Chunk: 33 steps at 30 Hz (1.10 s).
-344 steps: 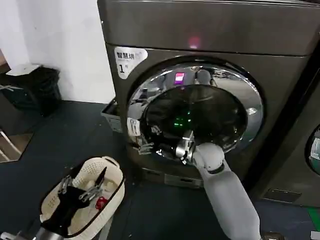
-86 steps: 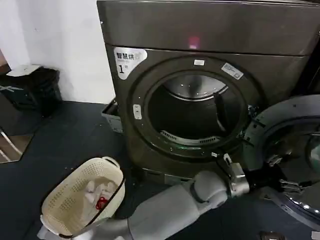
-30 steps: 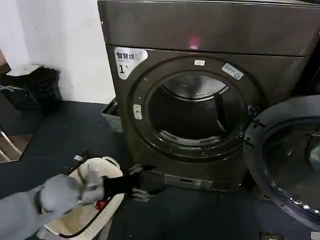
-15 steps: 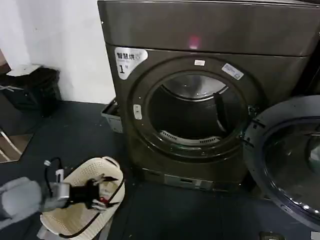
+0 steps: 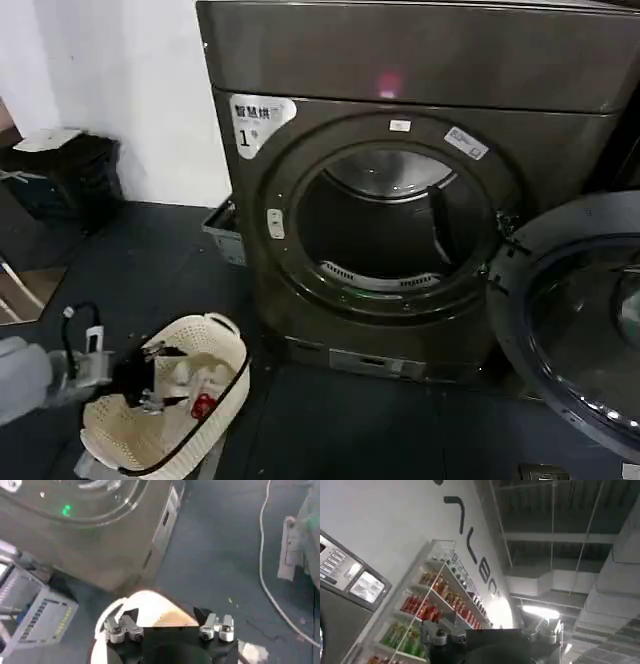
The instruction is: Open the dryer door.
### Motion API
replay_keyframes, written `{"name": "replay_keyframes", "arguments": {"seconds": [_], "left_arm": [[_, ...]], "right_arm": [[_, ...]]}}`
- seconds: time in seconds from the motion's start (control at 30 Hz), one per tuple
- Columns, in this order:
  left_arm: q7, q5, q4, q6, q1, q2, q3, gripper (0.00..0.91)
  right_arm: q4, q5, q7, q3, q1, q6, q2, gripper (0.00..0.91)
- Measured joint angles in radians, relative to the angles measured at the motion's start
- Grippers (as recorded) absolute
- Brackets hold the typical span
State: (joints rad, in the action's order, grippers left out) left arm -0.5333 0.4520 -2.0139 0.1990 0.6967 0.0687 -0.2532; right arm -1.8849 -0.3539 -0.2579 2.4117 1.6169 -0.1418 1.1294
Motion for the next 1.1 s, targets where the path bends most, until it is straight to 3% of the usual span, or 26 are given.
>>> {"name": "replay_keyframes", "arguments": {"seconds": [0.5,1.1], "left_arm": [[-0.091,-0.165,0.106,0.011,0.004,0.003,-0.002,0.907],[-0.068,-0.18,0.132,0.029,0.006,-0.002,-0.007,0.907]], "right_arm": [[0.01,-0.002,-0.009,0.002,0.002,0.005,-0.009,0.907],[0.003,-0.004,-0.01,0.009,0.008,0.006,-0.007,0.907]]}}
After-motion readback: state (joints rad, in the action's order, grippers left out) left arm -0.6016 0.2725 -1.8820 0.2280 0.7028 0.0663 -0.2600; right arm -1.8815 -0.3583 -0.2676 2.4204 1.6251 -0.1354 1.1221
